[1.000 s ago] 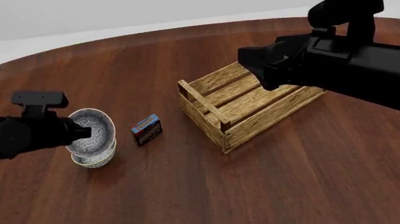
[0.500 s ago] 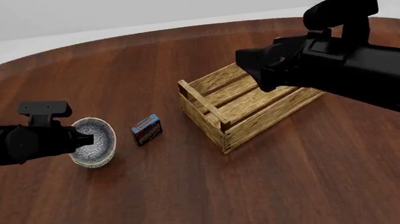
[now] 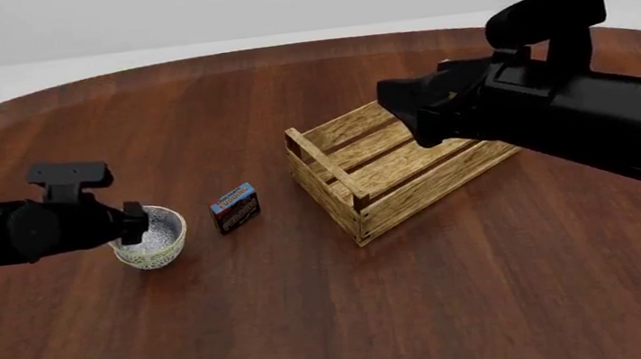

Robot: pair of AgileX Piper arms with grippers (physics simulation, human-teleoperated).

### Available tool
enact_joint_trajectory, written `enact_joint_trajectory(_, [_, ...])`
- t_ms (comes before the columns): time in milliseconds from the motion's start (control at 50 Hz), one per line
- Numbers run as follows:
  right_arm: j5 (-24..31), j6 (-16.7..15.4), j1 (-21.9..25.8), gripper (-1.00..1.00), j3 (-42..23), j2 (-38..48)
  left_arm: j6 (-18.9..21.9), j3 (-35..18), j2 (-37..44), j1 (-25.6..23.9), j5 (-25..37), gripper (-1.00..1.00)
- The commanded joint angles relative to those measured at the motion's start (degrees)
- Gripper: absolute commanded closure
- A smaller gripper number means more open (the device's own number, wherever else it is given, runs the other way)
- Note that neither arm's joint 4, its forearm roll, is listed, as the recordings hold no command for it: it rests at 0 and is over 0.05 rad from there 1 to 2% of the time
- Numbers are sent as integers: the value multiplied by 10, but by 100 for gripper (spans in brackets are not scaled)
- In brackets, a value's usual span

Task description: Stack the right bowl on the left bowl and place them in the tray.

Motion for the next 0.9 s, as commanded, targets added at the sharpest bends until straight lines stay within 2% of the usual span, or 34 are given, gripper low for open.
enact_joint_trajectory(20, [1, -1, 0, -100, 0, -1, 5, -2, -31, 0, 14, -100])
enact_joint_trajectory(240, [0, -2, 0, -100, 0, 2, 33, -4, -91, 1, 40, -100])
enact_joint_trajectory(280, [0, -3, -1, -100, 0, 3, 34, -8, -109, -7, 60, -100])
enact_joint_trajectory(500, [-2, -4, -1, -100, -1, 9, 48, 10, -154, -36, 75, -100])
enact_joint_trajectory(640, [-1, -4, -1, -100, -1, 7, 57, 35, -162, -52, 65, -100])
enact_joint_trajectory(900, [0, -3, -1, -100, -1, 3, 78, 47, -171, -68, 72, -100])
